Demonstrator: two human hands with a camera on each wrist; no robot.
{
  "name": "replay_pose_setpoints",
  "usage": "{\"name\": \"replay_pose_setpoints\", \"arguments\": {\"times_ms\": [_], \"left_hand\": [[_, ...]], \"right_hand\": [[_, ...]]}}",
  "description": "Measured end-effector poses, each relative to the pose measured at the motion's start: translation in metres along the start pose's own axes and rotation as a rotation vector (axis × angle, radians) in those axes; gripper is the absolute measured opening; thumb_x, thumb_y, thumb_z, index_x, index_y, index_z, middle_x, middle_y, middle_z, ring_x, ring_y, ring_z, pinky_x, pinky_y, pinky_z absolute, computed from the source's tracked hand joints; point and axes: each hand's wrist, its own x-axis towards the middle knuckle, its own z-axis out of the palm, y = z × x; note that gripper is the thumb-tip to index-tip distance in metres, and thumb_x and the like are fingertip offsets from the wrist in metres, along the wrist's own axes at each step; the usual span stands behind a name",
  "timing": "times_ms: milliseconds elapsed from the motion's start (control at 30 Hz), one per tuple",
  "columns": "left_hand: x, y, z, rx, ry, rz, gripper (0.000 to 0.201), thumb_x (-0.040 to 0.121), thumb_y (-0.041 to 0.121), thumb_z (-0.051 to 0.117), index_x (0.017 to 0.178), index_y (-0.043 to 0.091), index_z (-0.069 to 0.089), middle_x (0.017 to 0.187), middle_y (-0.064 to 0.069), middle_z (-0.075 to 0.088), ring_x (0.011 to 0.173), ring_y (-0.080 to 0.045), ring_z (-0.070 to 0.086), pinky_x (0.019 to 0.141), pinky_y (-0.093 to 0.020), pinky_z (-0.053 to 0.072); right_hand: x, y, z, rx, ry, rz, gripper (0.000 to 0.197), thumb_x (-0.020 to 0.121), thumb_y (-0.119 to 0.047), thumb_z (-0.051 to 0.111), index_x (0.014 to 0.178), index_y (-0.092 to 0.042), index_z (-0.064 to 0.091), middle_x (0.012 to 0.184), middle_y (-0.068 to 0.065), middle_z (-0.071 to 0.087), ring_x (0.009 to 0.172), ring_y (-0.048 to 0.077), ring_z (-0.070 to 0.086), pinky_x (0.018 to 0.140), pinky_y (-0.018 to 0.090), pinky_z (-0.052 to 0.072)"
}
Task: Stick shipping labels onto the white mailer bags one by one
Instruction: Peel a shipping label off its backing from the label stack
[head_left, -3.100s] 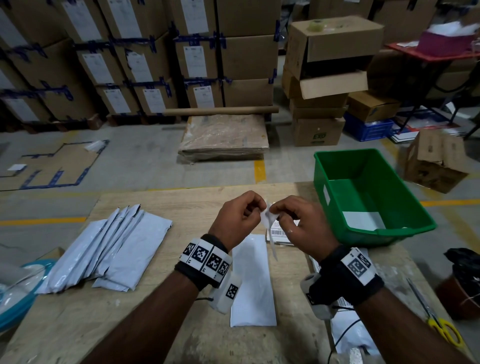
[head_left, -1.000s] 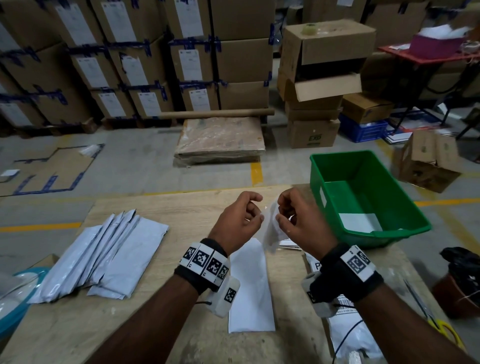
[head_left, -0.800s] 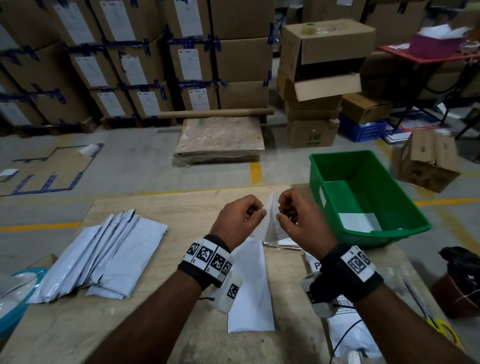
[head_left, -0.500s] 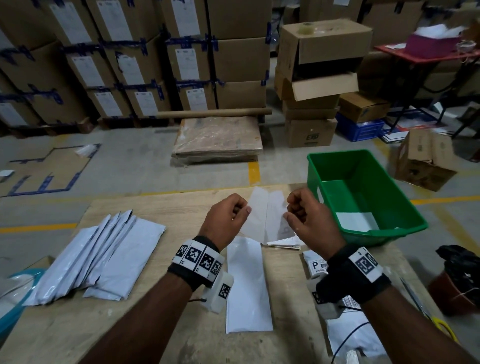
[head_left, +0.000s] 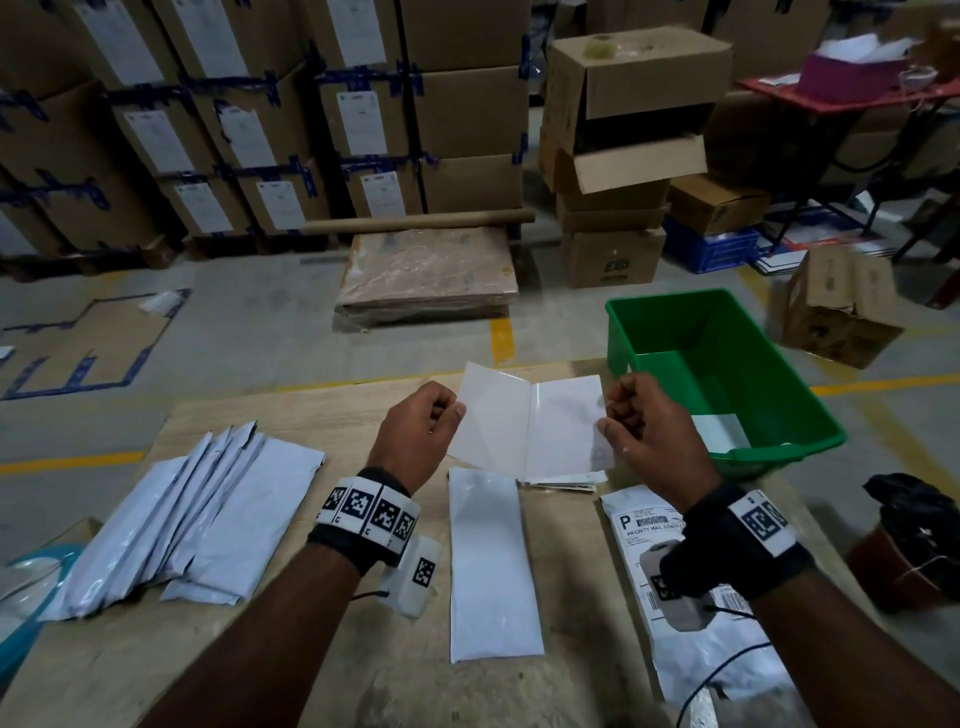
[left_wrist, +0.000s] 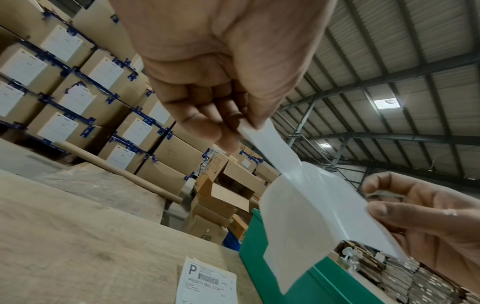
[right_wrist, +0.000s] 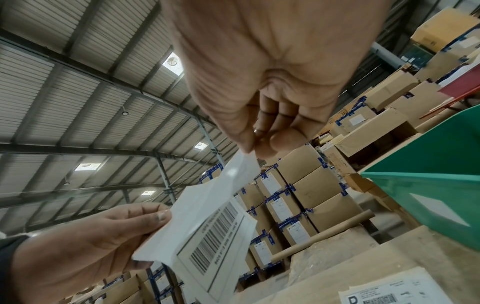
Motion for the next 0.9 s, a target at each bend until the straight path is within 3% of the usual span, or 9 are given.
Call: {"name": "replay_pose_setpoints", "arguments": {"times_ms": [233, 400, 567, 733, 900], "left_hand": [[0.005, -0.007, 0.003, 0.017, 0.026, -0.009, 0.009, 0.094, 0.022, 0.057, 0.088, 0.016, 0.056, 0.074, 0.011, 0.056, 0.067, -0.006, 0.050, 0.061, -0.023, 0.036], [0.008, -0.013, 0.008, 0.017, 0.014, -0.043, 0.010, 0.094, 0.022, 0.056, 0.088, 0.014, 0.056, 0.073, 0.012, 0.055, 0.069, -0.010, 0.051, 0.065, -0.026, 0.037], [0.011, -0.021, 0.012, 0.042, 0.010, -0.060, 0.010, 0.094, 0.022, 0.056, 0.087, 0.016, 0.054, 0.071, 0.011, 0.054, 0.067, -0.010, 0.049, 0.064, -0.026, 0.036], [0.016, -0.031, 0.023, 0.058, -0.040, -0.087, 0.012, 0.095, 0.023, 0.055, 0.085, 0.016, 0.053, 0.069, 0.008, 0.052, 0.066, -0.015, 0.049, 0.061, -0.026, 0.034], [0.021, -0.031, 0.034, 0.074, -0.069, -0.096, 0.013, 0.095, 0.022, 0.054, 0.085, 0.016, 0.052, 0.070, 0.005, 0.053, 0.070, -0.019, 0.050, 0.065, -0.027, 0.034]], "right_hand": [[-0.002, 0.011, -0.009, -0.014, 0.068, 0.022, 0.028, 0.083, -0.001, 0.065, 0.094, -0.021, 0.049, 0.075, -0.005, 0.055, 0.063, -0.001, 0.052, 0.063, 0.012, 0.044], [-0.005, 0.021, -0.017, -0.053, 0.095, 0.047, 0.022, 0.084, -0.002, 0.064, 0.093, -0.015, 0.049, 0.074, -0.009, 0.054, 0.062, -0.001, 0.051, 0.065, 0.017, 0.042], [-0.011, 0.027, -0.031, -0.079, 0.114, 0.066, 0.020, 0.085, 0.000, 0.063, 0.092, -0.014, 0.051, 0.074, -0.009, 0.054, 0.064, -0.005, 0.052, 0.064, 0.007, 0.042], [-0.016, 0.031, -0.048, -0.102, 0.138, 0.092, 0.020, 0.085, 0.000, 0.062, 0.092, -0.017, 0.054, 0.076, -0.006, 0.057, 0.066, 0.001, 0.053, 0.067, 0.023, 0.047], [-0.020, 0.031, -0.065, -0.146, 0.162, 0.062, 0.023, 0.084, 0.005, 0.061, 0.088, -0.017, 0.058, 0.074, -0.008, 0.059, 0.065, -0.001, 0.054, 0.063, 0.008, 0.042]]}}
